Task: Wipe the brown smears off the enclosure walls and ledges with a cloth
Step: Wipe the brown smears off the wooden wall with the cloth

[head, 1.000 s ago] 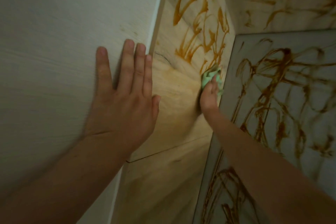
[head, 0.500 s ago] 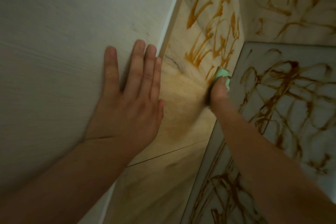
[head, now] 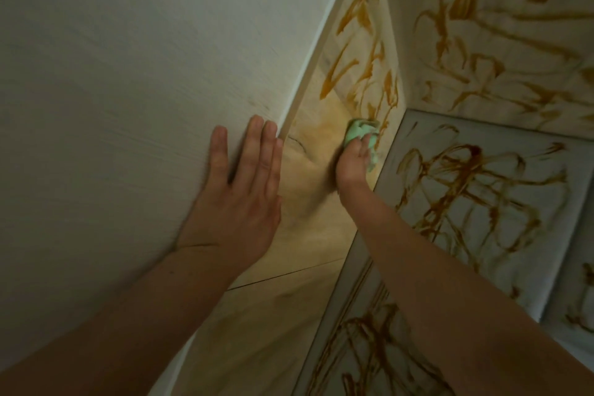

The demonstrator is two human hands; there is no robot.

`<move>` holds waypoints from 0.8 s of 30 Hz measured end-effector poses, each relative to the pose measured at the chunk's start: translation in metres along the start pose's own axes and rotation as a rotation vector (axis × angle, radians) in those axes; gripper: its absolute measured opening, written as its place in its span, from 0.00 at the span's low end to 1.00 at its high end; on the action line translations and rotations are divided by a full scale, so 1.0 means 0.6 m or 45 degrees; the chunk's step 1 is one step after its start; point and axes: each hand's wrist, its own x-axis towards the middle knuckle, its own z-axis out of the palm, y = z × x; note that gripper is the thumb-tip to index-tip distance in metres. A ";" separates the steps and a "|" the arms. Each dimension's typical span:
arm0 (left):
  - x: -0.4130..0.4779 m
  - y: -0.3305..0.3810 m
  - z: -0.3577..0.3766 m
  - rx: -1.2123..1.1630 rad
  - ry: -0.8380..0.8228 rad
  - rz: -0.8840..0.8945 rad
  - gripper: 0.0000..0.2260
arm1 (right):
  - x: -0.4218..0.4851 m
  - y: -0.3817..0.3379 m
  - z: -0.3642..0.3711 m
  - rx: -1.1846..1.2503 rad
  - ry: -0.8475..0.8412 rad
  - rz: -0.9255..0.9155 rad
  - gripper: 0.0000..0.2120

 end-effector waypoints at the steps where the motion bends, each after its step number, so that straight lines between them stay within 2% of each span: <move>1: 0.000 -0.001 0.000 0.000 0.002 -0.001 0.34 | -0.020 -0.007 0.001 -0.050 -0.034 -0.041 0.27; 2: -0.001 -0.002 0.002 0.004 0.004 -0.002 0.34 | -0.051 -0.010 0.005 -0.112 -0.092 -0.179 0.27; 5: -0.001 -0.001 0.002 -0.003 0.000 0.010 0.33 | -0.159 -0.016 0.005 -0.307 -0.354 -0.813 0.28; 7: -0.002 -0.002 0.004 0.002 0.015 0.012 0.33 | -0.155 -0.044 0.004 -0.396 -0.358 -1.017 0.30; 10: -0.002 0.000 0.005 0.014 0.012 -0.011 0.33 | -0.063 -0.126 -0.001 -0.381 -0.159 -0.921 0.30; 14: 0.000 0.000 0.004 0.006 0.004 -0.018 0.33 | 0.061 -0.176 -0.006 -0.122 -0.030 -0.305 0.27; 16: 0.000 0.001 0.003 0.014 0.002 -0.019 0.34 | 0.046 -0.169 -0.004 -0.063 0.006 -0.123 0.27; 18: 0.000 0.001 0.003 0.023 -0.004 -0.011 0.34 | -0.028 -0.151 0.003 -0.161 -0.064 -0.248 0.26; 21: 0.002 0.000 0.003 0.022 0.004 -0.009 0.34 | -0.096 -0.170 0.008 -0.222 -0.212 -0.661 0.27; 24: 0.003 0.001 0.002 0.033 -0.011 -0.013 0.34 | -0.044 -0.256 0.014 -0.255 -0.092 -0.833 0.27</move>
